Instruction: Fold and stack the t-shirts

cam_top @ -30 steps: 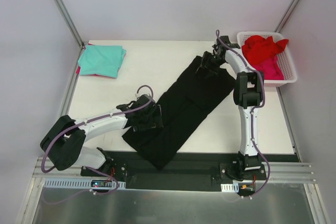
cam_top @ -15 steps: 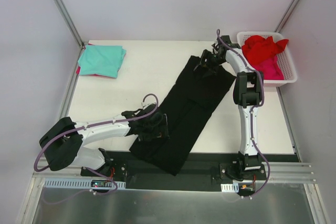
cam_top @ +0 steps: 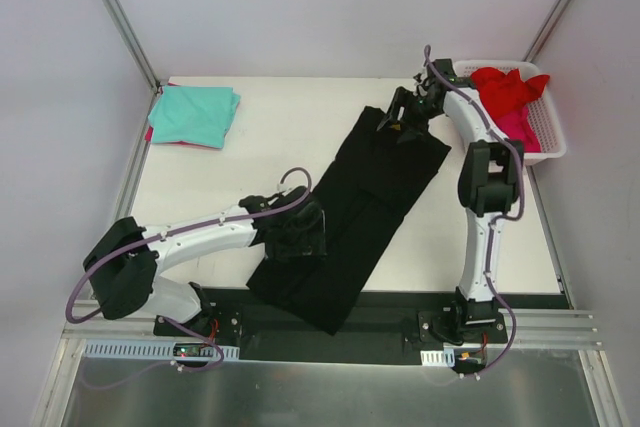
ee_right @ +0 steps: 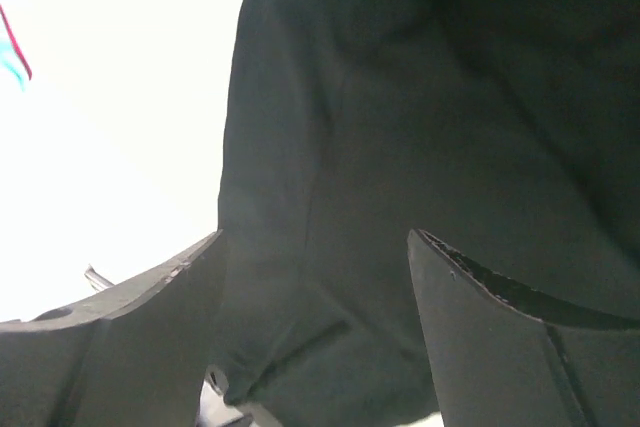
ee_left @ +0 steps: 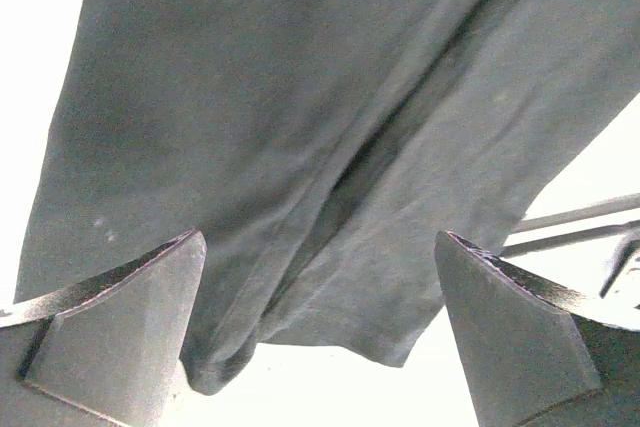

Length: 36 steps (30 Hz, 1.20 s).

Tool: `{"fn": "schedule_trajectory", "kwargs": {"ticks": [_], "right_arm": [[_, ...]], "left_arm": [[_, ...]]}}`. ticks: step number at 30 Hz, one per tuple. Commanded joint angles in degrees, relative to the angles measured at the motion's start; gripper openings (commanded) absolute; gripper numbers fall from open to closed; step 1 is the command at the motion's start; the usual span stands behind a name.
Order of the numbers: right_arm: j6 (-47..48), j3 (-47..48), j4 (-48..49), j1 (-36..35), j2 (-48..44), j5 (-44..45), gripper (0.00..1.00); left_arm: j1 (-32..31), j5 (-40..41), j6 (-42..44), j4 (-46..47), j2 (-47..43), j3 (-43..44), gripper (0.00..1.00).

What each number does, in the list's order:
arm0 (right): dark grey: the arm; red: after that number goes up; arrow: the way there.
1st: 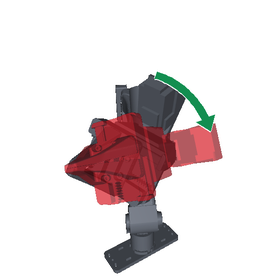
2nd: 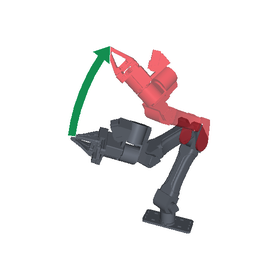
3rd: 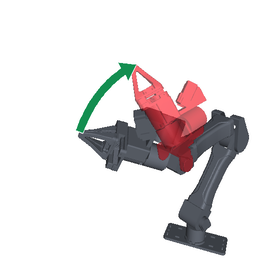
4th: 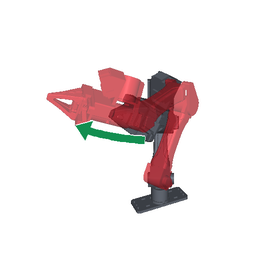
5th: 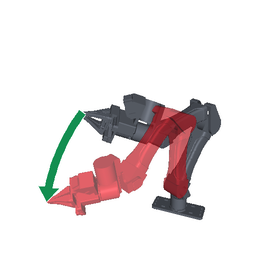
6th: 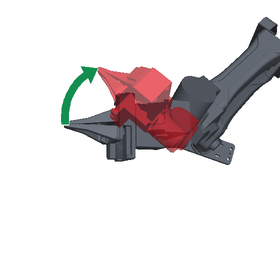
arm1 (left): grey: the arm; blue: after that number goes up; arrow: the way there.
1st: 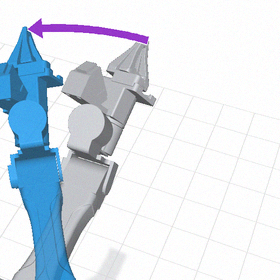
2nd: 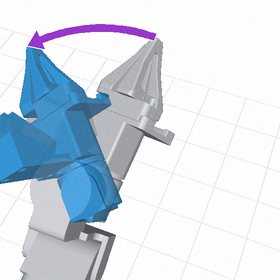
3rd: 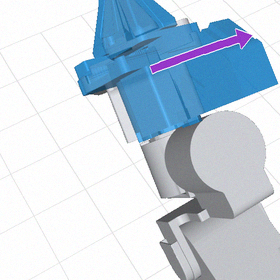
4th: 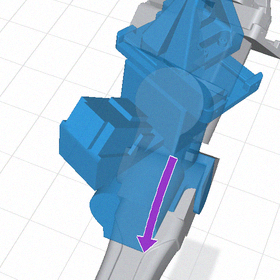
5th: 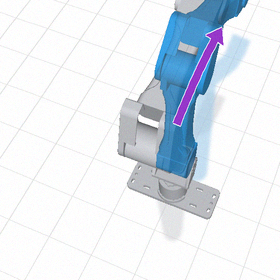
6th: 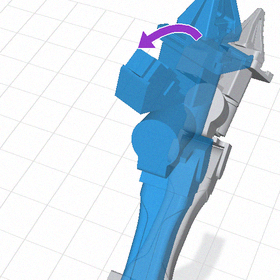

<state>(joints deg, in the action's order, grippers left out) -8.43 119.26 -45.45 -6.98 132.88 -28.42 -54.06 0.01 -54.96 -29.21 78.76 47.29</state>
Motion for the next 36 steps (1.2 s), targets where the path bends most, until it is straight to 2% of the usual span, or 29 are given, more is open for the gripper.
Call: {"fn": "schedule_trajectory", "kwargs": {"ticks": [1, 5, 9, 13, 19, 26, 36], "right_arm": [[2.18, -9.46, -1.49, -0.4, -20.27, 2.05, 0.77], [2.63, -25.6, -1.05, -1.28, -30.73, 4.95, 0.8], [2.97, -37.91, 0.45, -2.07, -39.0, 9.17, 0.8], [1.84, -47.52, 1.76, -2.24, -44.89, 13.65, 0.82], [-0.8, -57.63, 4.05, -2.51, -49.12, 17.87, 0.83], [-1.59, -59.85, 5.2, -2.69, -47.72, 22.88, 0.84], [-4.58, -55.81, 8.27, -1.9, -40.87, 28.07, 0.85]], "left_arm": [[0.18, 5.26, 6.79, -5.32, 3.14, 9.74, 0.99], [3.25, 5.61, 11.97, -5.51, 7.18, 16.5, 0.99], [8.26, 1.67, 18.99, -3.41, 11.85, 21.26, 0.99], [13.97, -4.39, 23.57, -0.33, 17.89, 26.09, 0.99], [20.22, -15.38, 30.0, 0.3, 31.16, 41.29, 0.99], [23.56, -20.05, 30.88, 0.29, 38.65, 51.14, 0.99], [25.76, -21.8, 32.19, 0.38, 44.11, 54.05, 0.99]]}}
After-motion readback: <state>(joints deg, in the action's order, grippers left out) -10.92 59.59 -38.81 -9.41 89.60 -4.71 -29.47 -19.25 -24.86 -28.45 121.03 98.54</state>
